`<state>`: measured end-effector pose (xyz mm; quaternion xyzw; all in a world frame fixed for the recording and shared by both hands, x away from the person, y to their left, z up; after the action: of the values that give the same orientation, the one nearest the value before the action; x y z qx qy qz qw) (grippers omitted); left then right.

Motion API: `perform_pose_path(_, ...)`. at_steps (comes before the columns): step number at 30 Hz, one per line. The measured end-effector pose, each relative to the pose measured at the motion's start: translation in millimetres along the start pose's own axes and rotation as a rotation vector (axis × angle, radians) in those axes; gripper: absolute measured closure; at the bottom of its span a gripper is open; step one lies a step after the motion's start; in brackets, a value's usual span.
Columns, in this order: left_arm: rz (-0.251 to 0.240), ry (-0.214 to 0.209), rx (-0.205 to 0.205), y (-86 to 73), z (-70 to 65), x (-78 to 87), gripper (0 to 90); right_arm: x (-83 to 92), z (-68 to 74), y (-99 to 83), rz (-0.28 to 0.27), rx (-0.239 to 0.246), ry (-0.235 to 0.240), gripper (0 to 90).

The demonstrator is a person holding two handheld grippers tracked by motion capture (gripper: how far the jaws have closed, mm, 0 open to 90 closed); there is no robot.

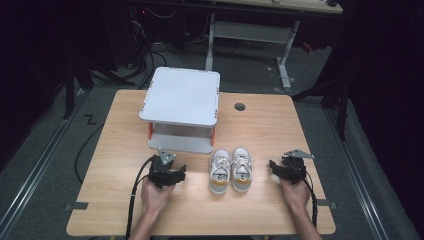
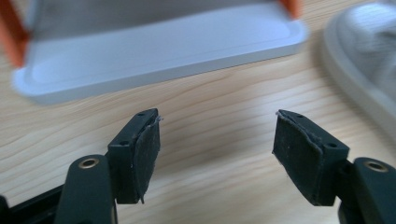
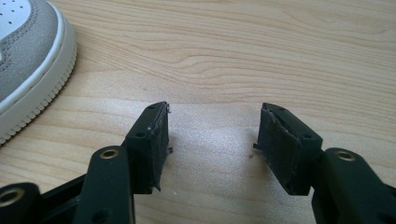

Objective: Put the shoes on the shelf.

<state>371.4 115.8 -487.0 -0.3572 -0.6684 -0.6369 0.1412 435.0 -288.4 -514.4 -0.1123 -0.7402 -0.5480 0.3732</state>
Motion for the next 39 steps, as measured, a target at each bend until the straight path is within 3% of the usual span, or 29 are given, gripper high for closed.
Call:
perform_pose_path(4, -0.006, -0.098, -0.013, 3.6, -25.2, 9.4, 31.9, 0.0, 0.4, 0.0, 0.001, 0.001, 0.004, 42.0)
perform_pose_path(9, -0.010, -0.177, -0.024, 10.9, -55.4, 20.7, 37.3, 0.1, 0.4, -0.2, 0.001, 0.007, 0.006, 40.5)
perform_pose_path(13, 0.016, -0.233, -0.032, 16.9, -78.2, 22.3, 39.6, 0.2, 0.5, -0.2, 0.001, 0.008, 0.008, 40.1)
perform_pose_path(19, 0.050, -0.257, -0.083, 21.4, -107.9, 15.0, 44.3, 0.2, 0.5, -0.3, 0.002, 0.008, 0.009, 39.8)
perform_pose_path(26, 0.114, -0.266, -0.120, 19.6, -126.1, 0.8, 46.4, 0.2, 0.6, -0.2, 0.002, 0.011, 0.011, 39.8)
perform_pose_path(32, 0.138, -0.240, -0.087, 21.3, -133.3, -12.5, 50.0, 0.2, 0.7, -0.2, 0.001, 0.012, 0.012, 39.8)
perform_pose_path(39, 0.156, -0.233, -0.006, 24.6, -135.5, -22.9, 51.2, 0.2, 1.0, -0.2, 0.002, 0.013, 0.015, 39.8)
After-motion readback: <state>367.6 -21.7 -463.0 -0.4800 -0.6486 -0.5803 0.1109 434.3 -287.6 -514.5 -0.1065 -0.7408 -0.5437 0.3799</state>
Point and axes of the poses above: each handheld gripper's, and its own axes: x roughly backward along the jaws, y roughly out of its top, z roughly to its left, the point moved 2 cm from there along -x, roughly forward along the jaws, and after that the axes turned 8 degrees about x, right-handed, at the moved point
